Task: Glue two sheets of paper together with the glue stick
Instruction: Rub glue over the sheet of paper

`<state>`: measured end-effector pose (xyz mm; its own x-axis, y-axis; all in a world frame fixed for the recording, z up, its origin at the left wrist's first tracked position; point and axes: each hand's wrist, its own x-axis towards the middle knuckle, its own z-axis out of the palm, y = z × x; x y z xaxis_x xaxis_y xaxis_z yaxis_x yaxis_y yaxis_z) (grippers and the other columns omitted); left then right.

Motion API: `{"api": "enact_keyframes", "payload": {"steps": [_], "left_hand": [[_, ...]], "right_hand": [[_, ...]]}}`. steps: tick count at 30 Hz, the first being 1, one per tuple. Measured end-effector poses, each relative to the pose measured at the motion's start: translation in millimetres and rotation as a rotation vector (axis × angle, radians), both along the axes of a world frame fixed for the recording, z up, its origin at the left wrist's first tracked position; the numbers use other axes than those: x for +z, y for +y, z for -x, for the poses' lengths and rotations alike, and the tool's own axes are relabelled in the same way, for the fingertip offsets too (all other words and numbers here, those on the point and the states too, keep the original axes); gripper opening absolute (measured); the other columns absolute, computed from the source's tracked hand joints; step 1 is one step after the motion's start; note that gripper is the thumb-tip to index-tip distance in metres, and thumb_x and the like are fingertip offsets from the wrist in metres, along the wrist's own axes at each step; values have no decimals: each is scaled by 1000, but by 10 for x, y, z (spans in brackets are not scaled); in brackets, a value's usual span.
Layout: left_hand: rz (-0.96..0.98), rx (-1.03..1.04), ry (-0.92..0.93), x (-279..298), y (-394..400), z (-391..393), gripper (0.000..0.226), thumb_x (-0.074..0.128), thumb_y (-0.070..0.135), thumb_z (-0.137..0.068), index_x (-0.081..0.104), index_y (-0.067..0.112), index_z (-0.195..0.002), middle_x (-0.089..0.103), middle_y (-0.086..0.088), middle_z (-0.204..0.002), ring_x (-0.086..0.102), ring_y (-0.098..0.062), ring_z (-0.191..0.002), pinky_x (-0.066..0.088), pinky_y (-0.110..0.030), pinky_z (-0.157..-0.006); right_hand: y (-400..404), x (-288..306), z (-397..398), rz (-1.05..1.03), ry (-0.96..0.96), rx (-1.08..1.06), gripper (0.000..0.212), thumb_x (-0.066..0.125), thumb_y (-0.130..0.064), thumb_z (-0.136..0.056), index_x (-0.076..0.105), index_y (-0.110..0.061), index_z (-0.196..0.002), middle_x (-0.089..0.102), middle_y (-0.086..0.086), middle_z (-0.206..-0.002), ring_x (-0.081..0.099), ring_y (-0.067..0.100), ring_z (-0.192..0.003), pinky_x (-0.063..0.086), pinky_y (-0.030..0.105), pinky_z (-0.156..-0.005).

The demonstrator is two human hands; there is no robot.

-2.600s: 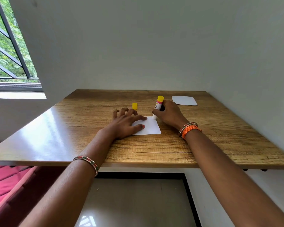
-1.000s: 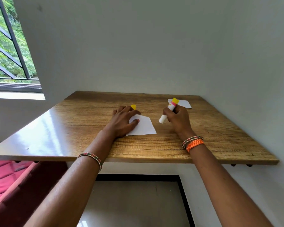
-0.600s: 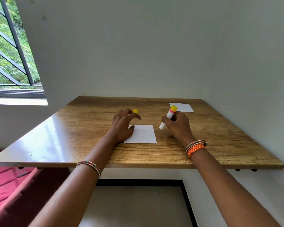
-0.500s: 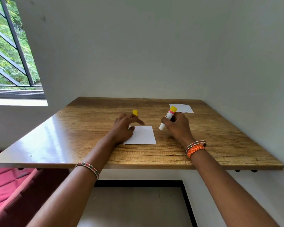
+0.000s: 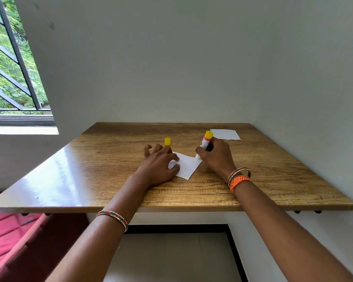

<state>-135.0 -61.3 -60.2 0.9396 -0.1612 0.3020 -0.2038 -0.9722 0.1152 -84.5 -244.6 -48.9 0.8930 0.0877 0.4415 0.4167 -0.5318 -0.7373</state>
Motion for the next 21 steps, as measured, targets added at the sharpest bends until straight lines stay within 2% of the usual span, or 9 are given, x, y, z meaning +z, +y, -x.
{"api": "enact_keyframes", "payload": {"steps": [4, 6, 9, 11, 14, 17, 21], "left_hand": [[-41, -19, -7, -18, 3, -4, 59, 22, 60, -75, 52, 25, -112, 49, 6, -127, 28, -20, -132, 8, -45, -106], [-45, -32, 9, -19, -3, 3, 52, 26, 55, -80, 47, 30, -120, 50, 5, -131, 28, -21, -134, 7, -47, -107], [-62, -94, 40, 6, -19, 10, 55, 26, 49, -83, 40, 37, -136, 42, 5, -142, 22, -20, -138, 9, -46, -108], [-62, -142, 60, 20, -23, -2, 56, 25, 46, -84, 43, 36, -136, 40, 7, -146, 20, -16, -140, 12, -43, -109], [-39, -162, 71, 10, -16, -22, 56, 25, 44, -84, 46, 34, -135, 44, 8, -144, 29, -12, -137, 16, -41, -108], [-9, -156, 78, -2, -10, -27, 55, 27, 44, -83, 47, 34, -134, 45, 7, -143, 33, -12, -134, 16, -41, -107], [-5, -141, 96, 14, -25, -14, 56, 26, 46, -82, 47, 35, -133, 45, 8, -142, 31, -13, -134, 15, -44, -107]], "right_hand": [[13, 6, -83, 30, 9, -4, 28, 70, -27, -79, 65, -10, -100, 69, 8, -97, 60, 16, -81, 48, 29, -72], [12, 3, -113, 24, 17, -2, 28, 69, -27, -79, 65, -9, -100, 69, 9, -99, 59, 15, -81, 46, 28, -72], [8, 6, -151, 19, 45, -3, 30, 69, -26, -80, 65, -8, -103, 69, 10, -102, 58, 15, -83, 46, 29, -74], [8, 7, -168, 14, 58, -2, 30, 69, -26, -79, 65, -8, -104, 69, 10, -102, 58, 16, -83, 46, 29, -75], [14, 6, -165, 43, 58, 1, 29, 69, -26, -79, 64, -9, -102, 68, 9, -101, 61, 18, -85, 50, 33, -76], [23, 13, -139, 89, 46, 8, 29, 69, -28, -79, 63, -11, -101, 69, 9, -100, 63, 23, -88, 54, 40, -80], [29, 26, -79, 160, 7, 7, 28, 68, -30, -78, 63, -12, -99, 69, 8, -96, 63, 21, -85, 54, 43, -80]]}}
